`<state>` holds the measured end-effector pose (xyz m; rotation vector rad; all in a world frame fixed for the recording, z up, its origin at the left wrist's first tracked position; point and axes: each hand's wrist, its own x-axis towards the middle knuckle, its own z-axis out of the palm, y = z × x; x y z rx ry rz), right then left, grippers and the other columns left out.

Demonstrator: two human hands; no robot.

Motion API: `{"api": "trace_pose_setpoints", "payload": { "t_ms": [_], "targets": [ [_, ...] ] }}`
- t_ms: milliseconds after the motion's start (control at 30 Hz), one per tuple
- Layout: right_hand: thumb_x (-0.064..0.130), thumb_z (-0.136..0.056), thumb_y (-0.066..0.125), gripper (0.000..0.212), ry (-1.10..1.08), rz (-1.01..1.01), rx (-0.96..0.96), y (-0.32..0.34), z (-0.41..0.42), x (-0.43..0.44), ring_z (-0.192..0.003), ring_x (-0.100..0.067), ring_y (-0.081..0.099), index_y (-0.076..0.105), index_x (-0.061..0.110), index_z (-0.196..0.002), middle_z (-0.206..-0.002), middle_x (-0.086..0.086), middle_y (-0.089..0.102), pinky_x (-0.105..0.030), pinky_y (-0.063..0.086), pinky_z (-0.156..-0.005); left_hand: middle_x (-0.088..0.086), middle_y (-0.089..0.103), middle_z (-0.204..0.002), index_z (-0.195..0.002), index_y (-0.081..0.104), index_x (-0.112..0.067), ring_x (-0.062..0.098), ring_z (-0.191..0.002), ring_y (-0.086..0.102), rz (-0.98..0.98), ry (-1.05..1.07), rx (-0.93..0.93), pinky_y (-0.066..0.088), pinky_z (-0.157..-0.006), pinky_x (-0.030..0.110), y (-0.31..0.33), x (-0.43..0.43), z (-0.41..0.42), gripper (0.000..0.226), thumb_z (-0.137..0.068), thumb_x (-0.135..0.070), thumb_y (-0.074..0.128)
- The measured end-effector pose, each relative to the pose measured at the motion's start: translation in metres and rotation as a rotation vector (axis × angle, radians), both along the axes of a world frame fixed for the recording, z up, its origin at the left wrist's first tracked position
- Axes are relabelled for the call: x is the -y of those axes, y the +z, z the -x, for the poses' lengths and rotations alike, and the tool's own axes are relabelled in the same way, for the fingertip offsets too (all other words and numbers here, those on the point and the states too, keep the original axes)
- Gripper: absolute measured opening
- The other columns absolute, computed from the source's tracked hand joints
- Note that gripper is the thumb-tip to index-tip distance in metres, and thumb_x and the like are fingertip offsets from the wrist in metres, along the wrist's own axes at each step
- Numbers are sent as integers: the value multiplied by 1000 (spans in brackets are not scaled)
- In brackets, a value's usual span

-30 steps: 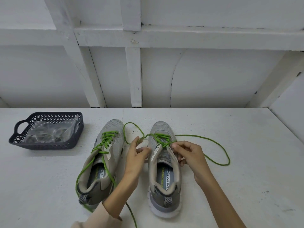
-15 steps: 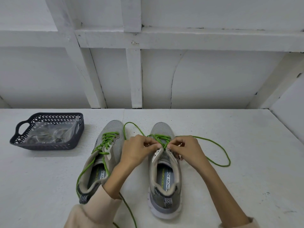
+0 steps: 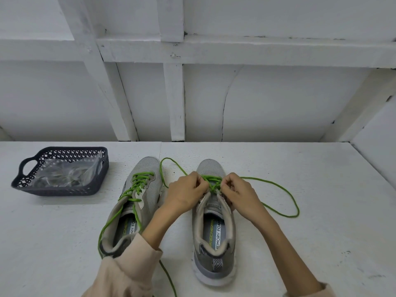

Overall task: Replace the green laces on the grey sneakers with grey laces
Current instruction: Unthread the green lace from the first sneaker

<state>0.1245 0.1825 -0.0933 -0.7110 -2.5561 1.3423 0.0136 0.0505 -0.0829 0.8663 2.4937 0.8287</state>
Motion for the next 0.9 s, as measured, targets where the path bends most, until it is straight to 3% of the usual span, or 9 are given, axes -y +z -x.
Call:
{"api": "trace_pose_setpoints", "payload": {
  "t_ms": [100,167,300,400,500,600,733,900],
  "targets": [
    [24,-95,56,9,-23,110,-50,1,-3,-1,-64,-14,57,58,22,-87,-76,6,60,-43,54,-66,0,66,-85,-90,58,-16,27,-88,62,-51,-8,32,46,-80,39,-3,4,0,28,-93,-41,44],
    [20,-93,63,6,-27,255,-76,4,-7,-5,-63,-13,59,65,15,-90,-79,-3,63,-38,56,-60,-2,70,-87,-88,62,-20,19,-88,64,-162,2,108,49,-83,37,-4,10,1,26,-90,-44,50],
    [18,-88,69,8,10,288,-88,3,-13,-7,-64,-14,59,72,10,-88,-79,-12,66,-35,56,-61,-7,71,-88,-80,67,-26,1,-82,62,-265,-19,162,44,-73,23,-2,19,-3,12,-92,-27,64],
    [15,-90,65,8,-10,279,-83,2,-11,-6,-63,-14,59,69,9,-87,-76,-8,64,-30,55,-58,0,71,-86,-69,63,-24,10,-80,63,-324,51,202,46,-79,30,4,17,-9,18,-85,-33,68],
    [12,-94,57,11,-48,356,-67,2,-10,-5,-66,-15,58,63,9,-85,-74,-6,62,-27,51,-57,5,57,-74,-71,58,-18,13,-68,51,-334,79,241,40,-72,32,7,14,-15,25,-73,-42,51],
    [14,-95,56,12,-67,362,-59,2,-10,-5,-67,-15,57,62,11,-85,-75,-6,62,-27,50,-56,3,55,-71,-71,58,-17,14,-67,50,-340,101,224,42,-71,34,4,12,-20,27,-75,-42,48],
    [22,-89,68,15,-35,396,-87,2,-13,-6,-64,-13,58,69,7,-89,-72,-3,62,-28,53,-58,-12,64,-95,-74,65,-28,12,-93,62,-391,174,268,47,-91,36,-2,16,-13,18,-92,-27,62],
    [17,-91,65,11,-20,356,-83,1,-10,-5,-63,-13,57,66,6,-87,-71,-4,60,-29,52,-56,-12,62,-110,-74,67,-20,5,-80,59,-333,115,218,45,-85,29,1,16,-9,17,-90,-25,66]
  ]
}}
